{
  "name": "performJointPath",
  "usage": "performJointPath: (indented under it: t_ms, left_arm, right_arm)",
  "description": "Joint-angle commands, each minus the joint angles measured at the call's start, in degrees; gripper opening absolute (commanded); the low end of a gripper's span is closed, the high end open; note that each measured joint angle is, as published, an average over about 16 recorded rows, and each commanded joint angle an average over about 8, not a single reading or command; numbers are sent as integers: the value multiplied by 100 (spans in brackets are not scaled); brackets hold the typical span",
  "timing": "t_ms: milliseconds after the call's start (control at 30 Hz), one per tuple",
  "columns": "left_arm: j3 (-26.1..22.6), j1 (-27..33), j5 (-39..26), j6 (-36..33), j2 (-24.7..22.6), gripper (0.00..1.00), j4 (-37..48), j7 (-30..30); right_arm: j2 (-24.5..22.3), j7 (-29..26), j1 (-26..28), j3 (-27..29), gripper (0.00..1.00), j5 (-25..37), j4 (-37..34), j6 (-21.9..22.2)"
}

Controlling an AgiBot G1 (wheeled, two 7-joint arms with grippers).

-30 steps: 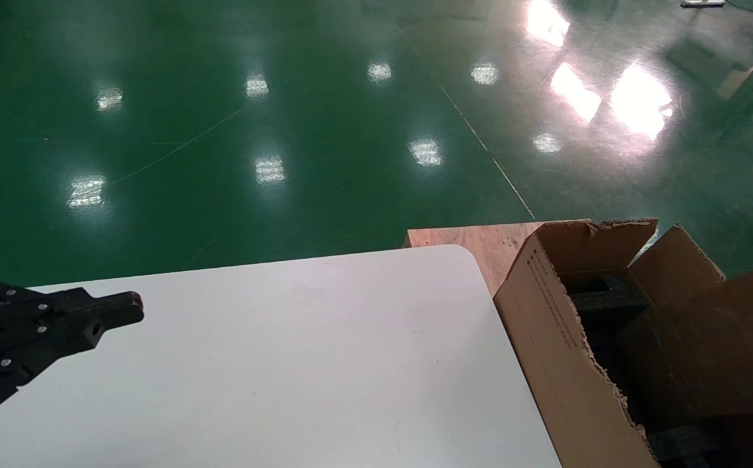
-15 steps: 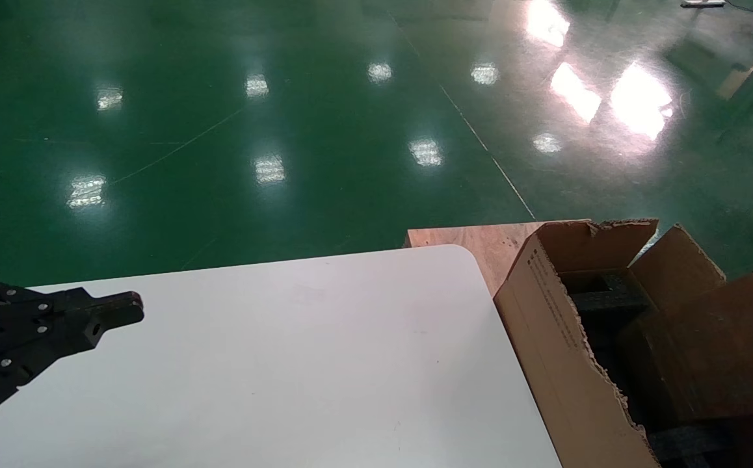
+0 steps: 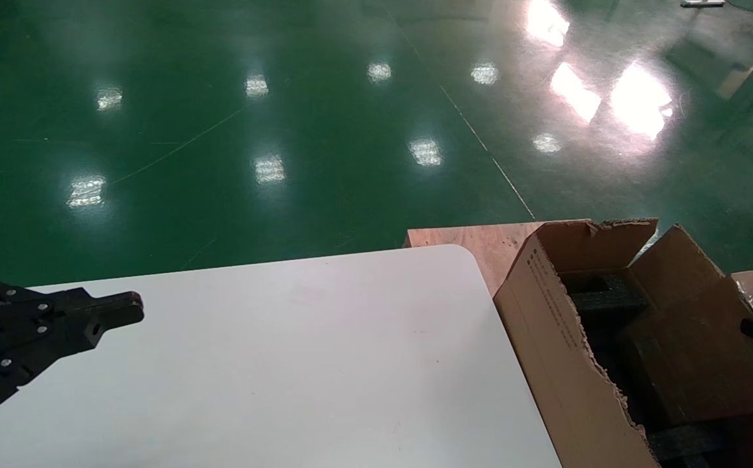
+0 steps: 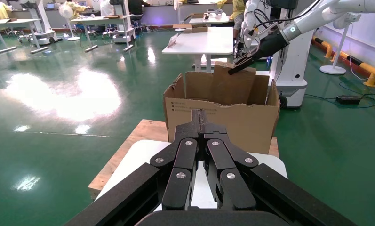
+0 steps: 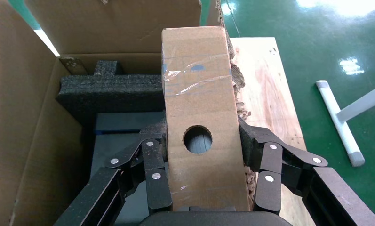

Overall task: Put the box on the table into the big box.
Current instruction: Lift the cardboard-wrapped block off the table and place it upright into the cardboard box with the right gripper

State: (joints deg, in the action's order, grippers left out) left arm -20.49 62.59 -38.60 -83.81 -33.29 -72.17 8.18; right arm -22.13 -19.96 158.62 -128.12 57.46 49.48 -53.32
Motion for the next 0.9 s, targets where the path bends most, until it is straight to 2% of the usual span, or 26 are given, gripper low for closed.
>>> performJointPath:
  t_ms: [33, 433, 900]
  left_arm:
    - [0, 0, 0, 0, 0, 0, 0, 0]
    - [-1, 0, 0, 0, 0, 0, 0, 0]
    - [-1, 0, 1, 1, 1, 0, 0, -1]
  right_arm:
    - [35, 14, 90, -131, 0, -6, -47, 31]
    - [262, 75, 508, -1000, 0, -287, -108, 326]
    - [612, 176, 447, -1554, 0, -837, 46, 822]
